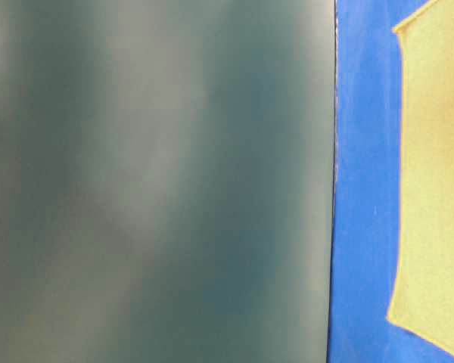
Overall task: Fold the orange towel.
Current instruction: 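Move both grippers to the far corners of the orange towel and grasp them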
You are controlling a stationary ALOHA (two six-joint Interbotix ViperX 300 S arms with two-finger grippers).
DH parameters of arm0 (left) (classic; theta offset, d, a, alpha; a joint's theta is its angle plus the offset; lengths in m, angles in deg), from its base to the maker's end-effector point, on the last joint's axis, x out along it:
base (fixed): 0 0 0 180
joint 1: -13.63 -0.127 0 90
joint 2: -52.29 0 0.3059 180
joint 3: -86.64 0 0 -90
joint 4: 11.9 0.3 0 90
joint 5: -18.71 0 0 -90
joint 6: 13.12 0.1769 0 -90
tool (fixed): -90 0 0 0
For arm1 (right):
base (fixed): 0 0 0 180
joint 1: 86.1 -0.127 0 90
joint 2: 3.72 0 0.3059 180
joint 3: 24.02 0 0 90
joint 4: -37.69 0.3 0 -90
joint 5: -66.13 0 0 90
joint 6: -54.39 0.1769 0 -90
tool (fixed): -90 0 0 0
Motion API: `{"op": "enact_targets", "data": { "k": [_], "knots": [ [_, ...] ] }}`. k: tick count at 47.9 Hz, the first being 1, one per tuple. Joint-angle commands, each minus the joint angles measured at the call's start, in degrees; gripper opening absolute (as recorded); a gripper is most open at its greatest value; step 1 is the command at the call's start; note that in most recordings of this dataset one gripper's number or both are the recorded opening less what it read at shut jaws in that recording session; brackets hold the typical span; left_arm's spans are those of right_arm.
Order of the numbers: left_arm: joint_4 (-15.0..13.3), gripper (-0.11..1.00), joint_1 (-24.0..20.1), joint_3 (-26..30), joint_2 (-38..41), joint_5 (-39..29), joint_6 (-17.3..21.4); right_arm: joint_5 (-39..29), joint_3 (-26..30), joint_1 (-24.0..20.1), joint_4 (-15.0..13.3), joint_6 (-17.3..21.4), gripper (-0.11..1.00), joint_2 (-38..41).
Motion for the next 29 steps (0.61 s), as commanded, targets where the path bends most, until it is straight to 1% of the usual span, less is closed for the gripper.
{"op": "enact_targets", "data": {
  "k": [1, 7, 13, 24, 26, 29],
  "knots": [
    [-0.9, 0.00, -0.2, 0.9, 1.4, 0.4, 0.4, 0.0, 1.8, 1.3, 0.1, -0.1, 0.00, 0.4],
    [-1.1, 0.00, -0.6, 0.9, 3.6, 0.8, 0.4, -4.6, 3.3, 3.4, 0.1, -0.1, 0.00, 1.6],
    [-1.2, 0.00, -2.8, 0.9, 7.7, 1.7, -0.7, -8.4, 4.6, 6.7, 0.1, 0.4, 0.00, 4.1],
    [-1.3, 0.01, -7.7, 1.9, 16.4, 4.1, -2.2, -9.4, 5.0, 14.1, 0.4, 1.2, 0.00, 11.3],
    [-1.4, 0.04, -9.1, 2.3, 18.0, 4.0, -2.6, -9.8, 5.0, 15.4, 0.4, 1.3, 0.00, 13.0],
    [-1.3, 0.15, -11.0, 2.8, 20.6, 4.0, -3.3, -10.5, 5.3, 16.9, 0.4, 1.3, 0.01, 15.8]
  ]
}}
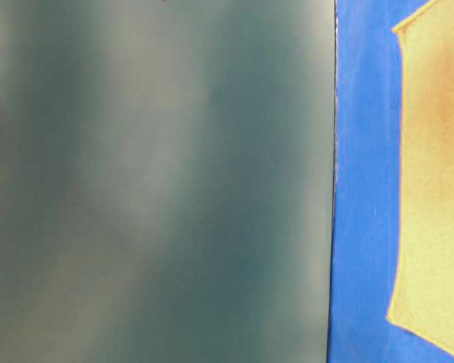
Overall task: Fold the orange towel.
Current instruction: 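Move both grippers to the far corners of the orange towel and grasp them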
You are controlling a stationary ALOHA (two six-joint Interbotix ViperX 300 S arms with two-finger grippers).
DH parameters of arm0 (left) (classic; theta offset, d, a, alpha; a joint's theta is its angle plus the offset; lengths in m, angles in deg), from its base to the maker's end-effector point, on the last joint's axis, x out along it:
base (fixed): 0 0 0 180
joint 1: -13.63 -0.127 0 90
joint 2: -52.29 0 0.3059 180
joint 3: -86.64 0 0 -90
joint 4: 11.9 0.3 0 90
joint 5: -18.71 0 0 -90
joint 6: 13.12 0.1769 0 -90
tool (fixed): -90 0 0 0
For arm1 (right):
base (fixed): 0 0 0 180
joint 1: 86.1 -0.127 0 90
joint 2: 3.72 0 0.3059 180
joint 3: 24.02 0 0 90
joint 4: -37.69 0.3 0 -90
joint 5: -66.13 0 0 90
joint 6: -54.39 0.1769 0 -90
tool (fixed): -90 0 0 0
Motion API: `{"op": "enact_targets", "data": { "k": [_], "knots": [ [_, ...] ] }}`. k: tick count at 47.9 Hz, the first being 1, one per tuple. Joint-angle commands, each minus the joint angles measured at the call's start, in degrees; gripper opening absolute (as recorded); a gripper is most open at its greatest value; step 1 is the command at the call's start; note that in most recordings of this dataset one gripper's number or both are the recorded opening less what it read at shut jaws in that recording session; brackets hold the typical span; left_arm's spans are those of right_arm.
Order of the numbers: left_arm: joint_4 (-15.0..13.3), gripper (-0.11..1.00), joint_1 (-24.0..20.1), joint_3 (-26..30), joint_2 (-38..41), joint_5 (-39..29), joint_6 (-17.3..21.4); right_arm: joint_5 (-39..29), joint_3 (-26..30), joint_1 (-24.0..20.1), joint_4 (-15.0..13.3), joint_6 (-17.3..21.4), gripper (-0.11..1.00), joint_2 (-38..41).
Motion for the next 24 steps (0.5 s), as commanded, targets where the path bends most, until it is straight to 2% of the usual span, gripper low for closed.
{"op": "enact_targets", "data": {
  "k": [1, 4, 6, 10, 13, 16, 24],
  "knots": [
    [-0.1, 0.20, -2.7, 2.0, 3.3, 0.6, -0.7, -0.7, 1.7, 2.0, 0.4, 0.2, 0.01, 3.5],
    [-0.1, 0.35, -4.4, 2.7, 6.6, 0.6, -1.1, -1.4, 2.3, 4.0, 0.3, 0.3, 0.02, 7.4],
    [-0.1, 0.49, -5.3, 3.4, 9.7, 0.8, -1.1, -1.6, 2.5, 4.9, 0.4, 0.3, 0.08, 9.8],
    [-0.1, 0.73, -6.3, 5.2, 15.4, 0.9, -1.1, -1.3, 3.2, 7.0, 0.4, 0.3, 0.31, 14.7],
    [-0.1, 0.86, -6.9, 6.8, 19.5, 1.1, -1.1, -1.4, 3.8, 8.8, 0.4, 0.3, 0.49, 19.1],
    [-0.1, 0.91, -7.7, 8.4, 24.0, 1.4, -1.1, -1.2, 4.7, 9.8, 0.4, 0.3, 0.58, 22.8],
    [-0.1, 0.91, -10.5, 12.3, 35.3, 2.1, -1.1, -0.8, 6.9, 10.5, 0.4, 0.3, 0.53, 31.3]
  ]
}}
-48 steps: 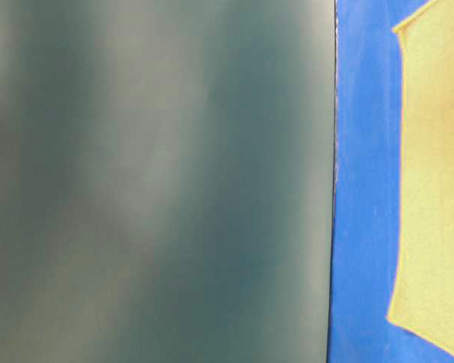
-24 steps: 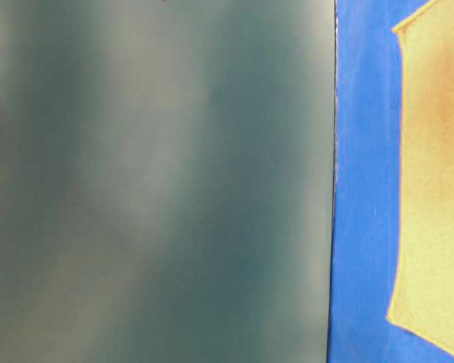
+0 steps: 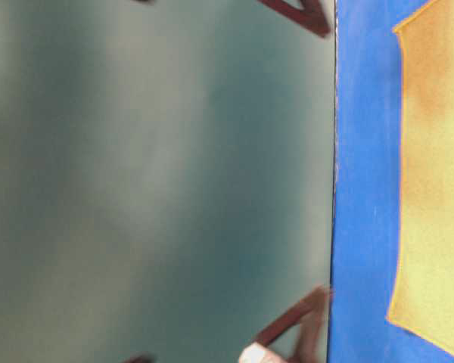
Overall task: Fold the orange towel.
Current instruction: 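Move both grippers to the far corners of the orange towel and grasp them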
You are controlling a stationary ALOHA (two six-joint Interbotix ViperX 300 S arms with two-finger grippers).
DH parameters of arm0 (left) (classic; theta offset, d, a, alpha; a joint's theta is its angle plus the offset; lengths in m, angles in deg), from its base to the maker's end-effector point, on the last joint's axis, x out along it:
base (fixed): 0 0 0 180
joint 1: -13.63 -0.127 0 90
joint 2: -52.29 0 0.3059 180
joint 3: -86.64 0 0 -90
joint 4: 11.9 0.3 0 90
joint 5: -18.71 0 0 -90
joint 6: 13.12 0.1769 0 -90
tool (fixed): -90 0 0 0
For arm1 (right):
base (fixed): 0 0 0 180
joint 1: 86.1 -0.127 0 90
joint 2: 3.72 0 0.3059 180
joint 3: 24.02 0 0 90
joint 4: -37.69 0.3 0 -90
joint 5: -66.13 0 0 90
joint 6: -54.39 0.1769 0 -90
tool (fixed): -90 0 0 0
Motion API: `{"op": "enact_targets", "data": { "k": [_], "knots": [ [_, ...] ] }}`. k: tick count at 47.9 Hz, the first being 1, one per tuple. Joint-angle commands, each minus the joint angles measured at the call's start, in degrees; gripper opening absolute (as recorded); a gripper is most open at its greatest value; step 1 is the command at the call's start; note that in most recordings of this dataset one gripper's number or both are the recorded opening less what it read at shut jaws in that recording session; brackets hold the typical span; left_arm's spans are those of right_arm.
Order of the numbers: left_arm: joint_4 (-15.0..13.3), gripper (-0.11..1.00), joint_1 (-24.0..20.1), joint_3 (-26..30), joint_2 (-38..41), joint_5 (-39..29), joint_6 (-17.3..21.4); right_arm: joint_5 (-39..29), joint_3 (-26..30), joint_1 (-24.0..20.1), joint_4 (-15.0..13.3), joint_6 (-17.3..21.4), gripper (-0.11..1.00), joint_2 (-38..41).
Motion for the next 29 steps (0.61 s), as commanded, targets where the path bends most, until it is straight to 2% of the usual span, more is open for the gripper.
{"op": "enact_targets", "data": {
  "k": [1, 10, 22, 25, 29],
  "knots": [
    [-0.1, 0.91, -1.2, 2.5, 4.2, 1.1, 0.2, 0.6, 2.2, 0.1, 0.2, 0.1, 0.53, 3.6],
    [-0.1, 0.91, -2.5, 4.0, 11.8, 3.3, 0.2, 1.6, 3.2, 0.2, 0.2, 0.1, 0.53, 9.6],
    [-0.1, 0.89, -3.7, 3.4, 14.4, 3.5, 0.0, 3.5, 3.1, 0.2, 1.0, 0.1, 0.52, 13.7],
    [-0.1, 0.84, -3.6, 3.3, 14.3, 3.4, 0.0, 3.6, 3.0, 0.2, 1.1, 0.1, 0.51, 13.6],
    [-0.1, 0.68, -3.3, 3.0, 14.2, 3.2, 0.1, 3.4, 2.9, 0.1, 1.0, 0.1, 0.45, 13.4]
  ]
}}
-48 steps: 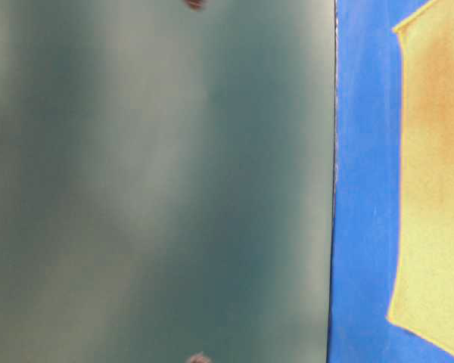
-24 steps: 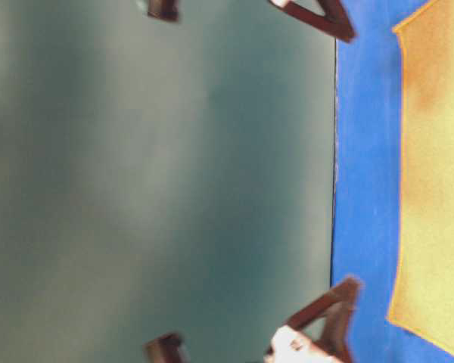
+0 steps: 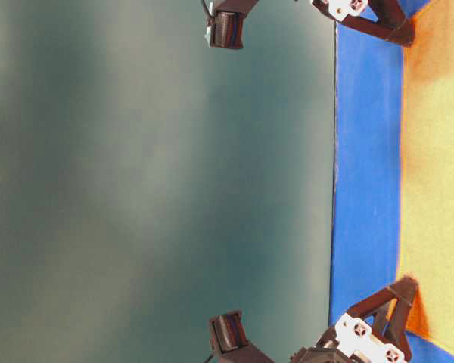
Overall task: Fold the orange towel.
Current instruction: 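Move both grippers to the far corners of the orange towel and grasp them, then lift the far edge with both grippers and fold it toward the near edge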
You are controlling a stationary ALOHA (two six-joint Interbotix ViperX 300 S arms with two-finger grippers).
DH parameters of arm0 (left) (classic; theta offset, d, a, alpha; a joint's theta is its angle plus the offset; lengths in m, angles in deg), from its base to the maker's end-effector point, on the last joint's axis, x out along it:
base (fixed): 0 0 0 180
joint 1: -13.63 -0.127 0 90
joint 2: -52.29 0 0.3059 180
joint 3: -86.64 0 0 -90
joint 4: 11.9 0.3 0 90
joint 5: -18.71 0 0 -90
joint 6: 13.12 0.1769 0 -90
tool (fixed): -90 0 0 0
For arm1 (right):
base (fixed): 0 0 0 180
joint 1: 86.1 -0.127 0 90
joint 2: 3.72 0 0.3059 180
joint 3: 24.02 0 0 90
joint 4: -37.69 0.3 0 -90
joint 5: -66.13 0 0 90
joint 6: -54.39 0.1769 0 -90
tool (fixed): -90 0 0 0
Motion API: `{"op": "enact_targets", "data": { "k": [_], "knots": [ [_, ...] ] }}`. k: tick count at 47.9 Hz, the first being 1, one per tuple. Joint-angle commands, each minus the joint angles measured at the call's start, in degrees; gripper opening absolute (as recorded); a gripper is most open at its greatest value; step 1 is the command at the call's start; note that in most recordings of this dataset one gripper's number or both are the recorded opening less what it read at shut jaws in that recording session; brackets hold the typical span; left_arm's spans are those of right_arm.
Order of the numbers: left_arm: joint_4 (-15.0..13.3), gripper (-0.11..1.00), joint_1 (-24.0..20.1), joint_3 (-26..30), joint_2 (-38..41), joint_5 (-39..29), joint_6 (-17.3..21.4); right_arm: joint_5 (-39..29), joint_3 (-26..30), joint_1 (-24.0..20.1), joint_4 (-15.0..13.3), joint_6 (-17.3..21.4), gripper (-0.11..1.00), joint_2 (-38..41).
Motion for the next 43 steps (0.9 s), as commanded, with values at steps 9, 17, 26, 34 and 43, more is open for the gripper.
{"op": "enact_targets", "data": {
  "k": [9, 17, 26, 34, 43],
  "knots": [
    [0.0, 0.15, 1.1, -0.7, -0.9, -0.4, 1.1, 0.4, 0.5, 0.1, 0.1, -0.2, 0.01, -0.6],
    [0.0, 0.01, 1.1, -0.5, -1.0, -1.0, 1.2, 0.4, 0.8, 0.1, 0.0, -0.3, 0.01, -0.7],
    [0.0, 0.01, 1.0, 0.4, -2.5, -2.1, 2.4, 0.2, 0.9, 0.1, 0.2, -0.1, 0.01, -1.4],
    [0.0, 0.01, 0.9, 2.1, -4.4, -4.1, 4.5, 0.3, 0.4, 0.0, 0.3, -0.2, 0.01, -4.3],
    [0.0, 0.01, 0.9, 2.5, -4.7, -5.7, 4.4, 0.1, 0.2, 0.1, 0.3, -0.1, 0.01, -5.0]
  ]
}}
